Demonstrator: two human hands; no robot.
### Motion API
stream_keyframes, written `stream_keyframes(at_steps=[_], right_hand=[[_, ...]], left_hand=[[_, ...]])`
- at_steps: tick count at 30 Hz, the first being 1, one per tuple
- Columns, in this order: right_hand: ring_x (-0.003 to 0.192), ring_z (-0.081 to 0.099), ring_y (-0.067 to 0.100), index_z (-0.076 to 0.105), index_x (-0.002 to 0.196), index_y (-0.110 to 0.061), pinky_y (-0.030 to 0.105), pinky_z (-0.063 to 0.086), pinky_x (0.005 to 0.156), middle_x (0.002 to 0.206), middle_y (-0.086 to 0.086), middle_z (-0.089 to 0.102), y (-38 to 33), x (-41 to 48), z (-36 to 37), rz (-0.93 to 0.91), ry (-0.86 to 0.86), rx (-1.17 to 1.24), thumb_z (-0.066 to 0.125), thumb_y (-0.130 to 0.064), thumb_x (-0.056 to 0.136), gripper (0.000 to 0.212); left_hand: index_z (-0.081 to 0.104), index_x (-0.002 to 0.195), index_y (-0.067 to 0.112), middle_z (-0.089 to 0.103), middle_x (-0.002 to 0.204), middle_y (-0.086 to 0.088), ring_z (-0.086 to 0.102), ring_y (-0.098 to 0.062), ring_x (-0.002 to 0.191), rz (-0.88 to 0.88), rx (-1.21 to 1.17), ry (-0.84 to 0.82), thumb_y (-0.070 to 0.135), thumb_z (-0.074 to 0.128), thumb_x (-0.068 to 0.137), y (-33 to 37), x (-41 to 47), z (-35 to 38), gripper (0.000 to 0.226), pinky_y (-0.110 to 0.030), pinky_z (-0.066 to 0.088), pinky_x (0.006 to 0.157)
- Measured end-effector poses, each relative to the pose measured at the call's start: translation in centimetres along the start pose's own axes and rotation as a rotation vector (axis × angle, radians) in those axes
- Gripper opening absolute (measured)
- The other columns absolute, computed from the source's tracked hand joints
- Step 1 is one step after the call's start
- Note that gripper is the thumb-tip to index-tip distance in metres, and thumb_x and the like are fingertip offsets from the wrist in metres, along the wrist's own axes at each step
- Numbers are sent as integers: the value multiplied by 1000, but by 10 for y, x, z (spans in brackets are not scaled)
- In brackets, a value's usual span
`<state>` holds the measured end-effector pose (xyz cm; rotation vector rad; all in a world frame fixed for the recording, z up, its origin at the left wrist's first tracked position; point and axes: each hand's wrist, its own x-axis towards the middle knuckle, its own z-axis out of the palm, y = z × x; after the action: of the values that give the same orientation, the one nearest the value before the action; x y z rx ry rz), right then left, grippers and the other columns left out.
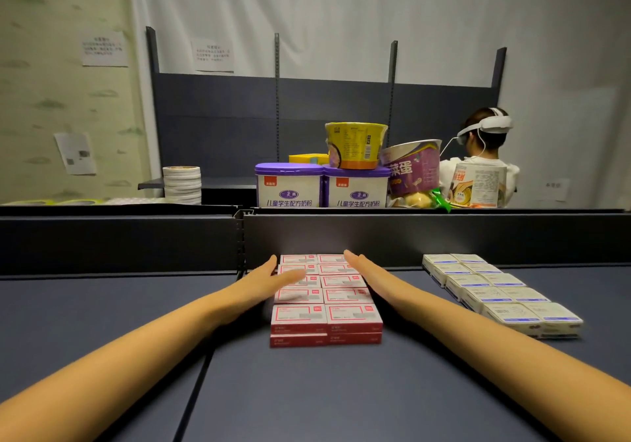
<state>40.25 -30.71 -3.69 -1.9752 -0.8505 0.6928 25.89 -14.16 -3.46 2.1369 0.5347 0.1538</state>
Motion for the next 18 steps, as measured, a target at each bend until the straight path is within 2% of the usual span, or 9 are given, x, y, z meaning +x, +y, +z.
stream_keyframes(at_steps=[2,3,6,7,9,11,13,16,18], right_hand=[[142,22,19,-4,147,-28,43,13,117,156,-5,12,9,-11,-6,-29,10,-31,35,-78,74,97],[142,22,17,-5,147,-28,40,13,117,156,-7,14,15,-19,-9,-53,7,-79,38,-76,74,97],[142,21,10,-6,147,-31,32,15,117,155,-11,13,31,-48,-16,-144,-57,-296,48,-81,61,113],[141,21,8,-6,147,-33,30,16,116,155,-14,12,35,-56,-17,-162,-81,-365,51,-85,54,121],[141,21,4,-6,146,-36,26,18,115,154,-19,12,39,-64,-16,-179,-90,-463,54,-88,45,128],[138,24,2,-4,146,-39,24,21,114,152,-22,16,38,-66,-13,-212,-79,-502,54,-83,50,120],[133,31,-3,1,142,-48,20,24,111,146,-28,25,34,-66,-12,-246,-85,-490,54,-77,57,104],[119,38,-12,2,118,-69,11,27,102,122,-47,29,32,-66,-11,-267,-93,-481,54,-65,70,71],[115,40,-14,3,112,-73,10,27,100,115,-51,30,30,-67,-10,-275,-86,-481,54,-62,75,65]], left_hand=[[0,150,21,31,152,-2,51,-16,123,-25,36,-24,60,60,74,-11,-13,-4,104,-38,35,111],[-4,149,24,26,154,-1,46,-15,128,-17,57,-30,59,63,73,-18,-22,-4,107,-36,32,113],[-5,148,33,16,156,8,25,-11,141,25,234,-47,84,63,38,-31,-51,-5,139,-31,20,117],[-5,148,34,16,156,11,23,-9,142,47,274,-54,87,62,33,-30,-60,-3,143,-29,18,116],[-5,147,34,18,154,17,25,-3,139,89,337,-34,77,68,47,-30,-66,3,131,-24,19,114],[0,145,40,27,143,31,33,6,126,164,362,-14,57,73,65,-25,-67,8,109,-10,23,106],[5,134,50,28,121,46,36,13,112,221,349,28,47,73,72,-23,-65,9,92,6,25,89],[15,143,41,35,123,43,43,17,109,227,297,70,47,72,73,-26,-60,6,90,4,26,90],[21,143,41,40,116,45,47,21,105,248,273,58,49,72,72,-29,-57,5,87,4,30,89]])
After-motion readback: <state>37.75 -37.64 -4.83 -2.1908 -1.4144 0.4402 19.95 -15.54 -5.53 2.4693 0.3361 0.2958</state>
